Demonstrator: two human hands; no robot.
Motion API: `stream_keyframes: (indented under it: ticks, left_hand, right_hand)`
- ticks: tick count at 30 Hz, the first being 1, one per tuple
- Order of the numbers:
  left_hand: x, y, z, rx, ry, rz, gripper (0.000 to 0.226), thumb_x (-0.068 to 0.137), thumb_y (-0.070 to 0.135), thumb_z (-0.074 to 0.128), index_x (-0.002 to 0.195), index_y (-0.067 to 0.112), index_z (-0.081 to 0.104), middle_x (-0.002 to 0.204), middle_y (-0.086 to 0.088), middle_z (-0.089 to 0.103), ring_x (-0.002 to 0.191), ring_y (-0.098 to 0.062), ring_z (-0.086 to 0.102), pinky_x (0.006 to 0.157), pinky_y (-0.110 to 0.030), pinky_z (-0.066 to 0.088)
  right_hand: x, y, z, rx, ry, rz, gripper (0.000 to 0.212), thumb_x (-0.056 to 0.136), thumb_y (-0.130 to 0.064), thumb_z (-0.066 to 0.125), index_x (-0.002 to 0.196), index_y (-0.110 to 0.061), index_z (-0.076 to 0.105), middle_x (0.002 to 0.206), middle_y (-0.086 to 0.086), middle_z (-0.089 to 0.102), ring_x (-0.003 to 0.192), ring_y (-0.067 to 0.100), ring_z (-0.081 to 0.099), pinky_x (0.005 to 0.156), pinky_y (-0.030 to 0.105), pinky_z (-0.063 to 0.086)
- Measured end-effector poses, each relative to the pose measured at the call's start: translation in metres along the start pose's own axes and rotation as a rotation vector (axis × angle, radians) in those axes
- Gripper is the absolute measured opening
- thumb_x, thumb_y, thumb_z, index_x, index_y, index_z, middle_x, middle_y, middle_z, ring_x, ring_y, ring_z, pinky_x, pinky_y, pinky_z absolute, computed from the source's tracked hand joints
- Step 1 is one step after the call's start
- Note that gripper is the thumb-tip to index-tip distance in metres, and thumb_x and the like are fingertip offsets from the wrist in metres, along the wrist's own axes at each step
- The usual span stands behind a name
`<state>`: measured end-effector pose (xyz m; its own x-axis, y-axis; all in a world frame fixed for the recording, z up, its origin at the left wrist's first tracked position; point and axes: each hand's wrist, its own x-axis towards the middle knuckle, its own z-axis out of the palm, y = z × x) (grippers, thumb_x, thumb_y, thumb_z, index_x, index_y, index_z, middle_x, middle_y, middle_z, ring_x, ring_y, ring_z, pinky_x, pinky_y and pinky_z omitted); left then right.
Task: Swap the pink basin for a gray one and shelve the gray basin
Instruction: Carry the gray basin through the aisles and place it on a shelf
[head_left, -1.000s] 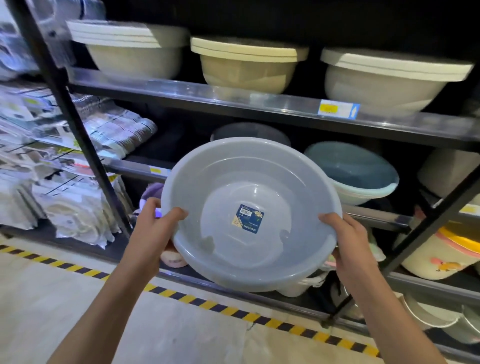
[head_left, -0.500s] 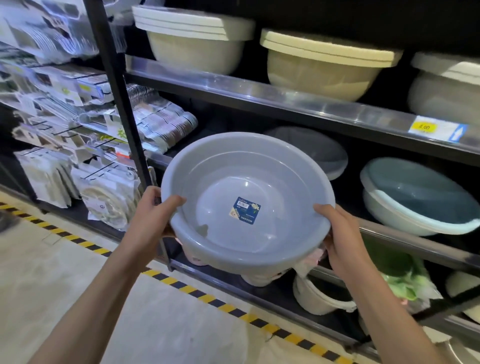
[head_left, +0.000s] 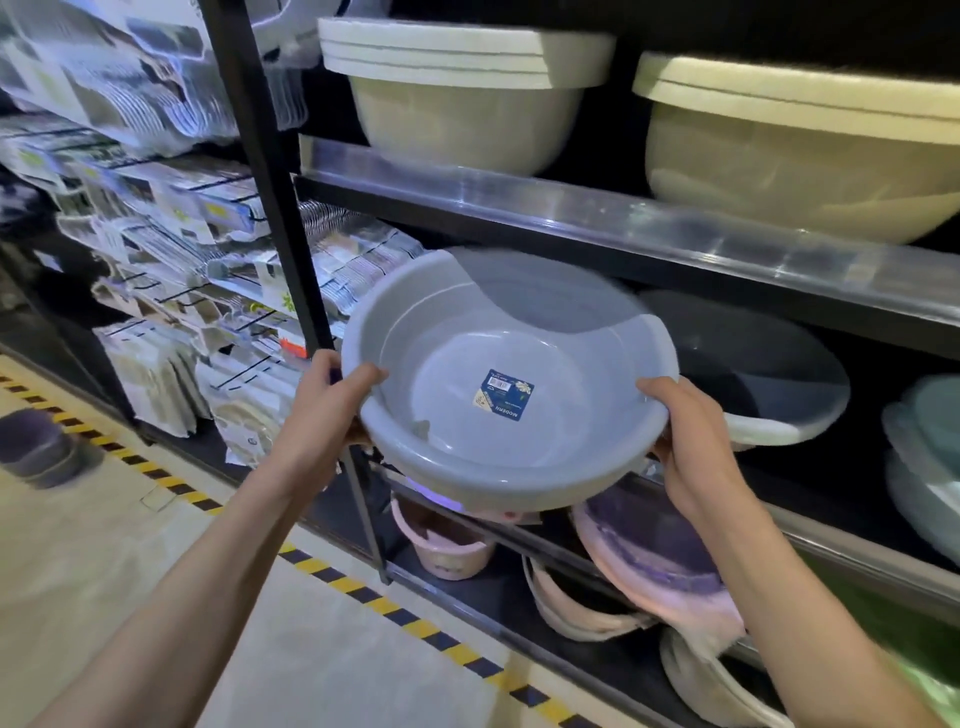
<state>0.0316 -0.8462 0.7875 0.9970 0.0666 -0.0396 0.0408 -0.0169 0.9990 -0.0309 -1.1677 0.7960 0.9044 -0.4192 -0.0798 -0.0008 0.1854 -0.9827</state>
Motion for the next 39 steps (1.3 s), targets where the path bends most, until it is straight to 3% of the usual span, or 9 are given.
stream_keyframes:
  ticks: [4,10,16,22,24,28,31,34,39]
  left_hand:
    - [0.049,-0.006,-0.009,-0.018,-0.02,0.009,0.026,0.081,0.031,0.07,0.098,0.018,0.054,0.073,0.0,0.069,0.059,-0.017,0.07,0.047,-0.031,0.057]
    - [0.121,-0.014,-0.021,-0.069,-0.102,0.008,0.025,0.08,0.03,0.07,0.094,0.017,0.052,0.056,0.01,0.067,0.054,-0.014,0.068,0.047,-0.029,0.054]
    - [0.184,-0.021,-0.029,-0.08,-0.188,-0.002,0.033,0.075,0.036,0.072,0.095,0.019,0.053,0.069,0.002,0.068,0.063,-0.02,0.066,0.054,-0.032,0.056]
    - [0.236,-0.042,-0.019,-0.13,-0.256,-0.007,0.045,0.067,0.043,0.076,0.098,0.017,0.055,0.061,0.007,0.066,0.053,-0.011,0.064,0.046,-0.026,0.052]
    - [0.248,-0.047,-0.014,-0.169,-0.282,0.0,0.047,0.071,0.04,0.075,0.102,0.012,0.053,0.064,0.003,0.058,0.046,-0.009,0.058,0.039,-0.021,0.045]
    - [0.27,-0.05,-0.005,-0.227,-0.335,-0.008,0.035,0.084,0.032,0.073,0.099,0.011,0.049,0.074,-0.002,0.052,0.048,-0.008,0.057,0.042,-0.021,0.047]
    - [0.285,-0.05,0.001,-0.256,-0.345,-0.03,0.032,0.085,0.032,0.073,0.099,0.012,0.052,0.081,-0.002,0.054,0.053,-0.006,0.062,0.048,-0.022,0.051]
    - [0.296,-0.057,0.004,-0.25,-0.359,-0.046,0.05,0.078,0.035,0.076,0.112,0.007,0.054,0.088,-0.004,0.063,0.065,-0.009,0.068,0.055,-0.025,0.056]
    - [0.308,-0.075,0.007,-0.258,-0.35,-0.067,0.067,0.07,0.033,0.08,0.125,0.005,0.054,0.096,-0.006,0.072,0.075,-0.012,0.074,0.061,-0.026,0.057]
  right_hand:
    - [0.028,0.007,0.029,0.014,0.023,-0.015,0.006,0.078,-0.025,0.068,0.076,-0.025,0.074,0.082,-0.004,0.074,0.074,0.011,0.065,0.065,0.029,0.045]
    - [0.057,0.021,0.072,0.005,0.109,-0.056,0.007,0.082,-0.023,0.066,0.078,-0.017,0.069,0.078,-0.004,0.071,0.074,0.01,0.064,0.069,0.028,0.046]
    - [0.083,0.045,0.1,0.067,0.176,-0.043,0.027,0.081,-0.024,0.067,0.105,-0.011,0.061,0.097,0.012,0.057,0.091,0.024,0.054,0.082,0.038,0.042]
    - [0.118,0.061,0.113,0.099,0.23,-0.105,0.03,0.075,-0.031,0.073,0.092,-0.007,0.071,0.09,0.011,0.073,0.083,0.021,0.068,0.077,0.033,0.053]
    - [0.126,0.059,0.117,0.108,0.224,-0.106,0.032,0.067,-0.032,0.074,0.087,-0.007,0.077,0.095,0.012,0.075,0.087,0.023,0.068,0.079,0.033,0.052]
    - [0.144,0.061,0.124,0.153,0.219,-0.101,0.016,0.06,-0.027,0.072,0.067,-0.013,0.076,0.077,0.006,0.069,0.075,0.018,0.062,0.071,0.031,0.043]
    - [0.161,0.068,0.127,0.207,0.249,-0.11,0.016,0.075,-0.018,0.072,0.086,-0.008,0.073,0.087,0.009,0.067,0.083,0.018,0.061,0.079,0.033,0.044]
    - [0.174,0.076,0.132,0.24,0.228,-0.101,0.038,0.084,-0.013,0.068,0.118,0.005,0.065,0.11,0.018,0.067,0.1,0.025,0.061,0.094,0.037,0.045]
    - [0.184,0.09,0.137,0.295,0.229,-0.129,0.043,0.085,0.003,0.062,0.128,0.009,0.056,0.119,0.02,0.063,0.107,0.029,0.059,0.097,0.037,0.044]
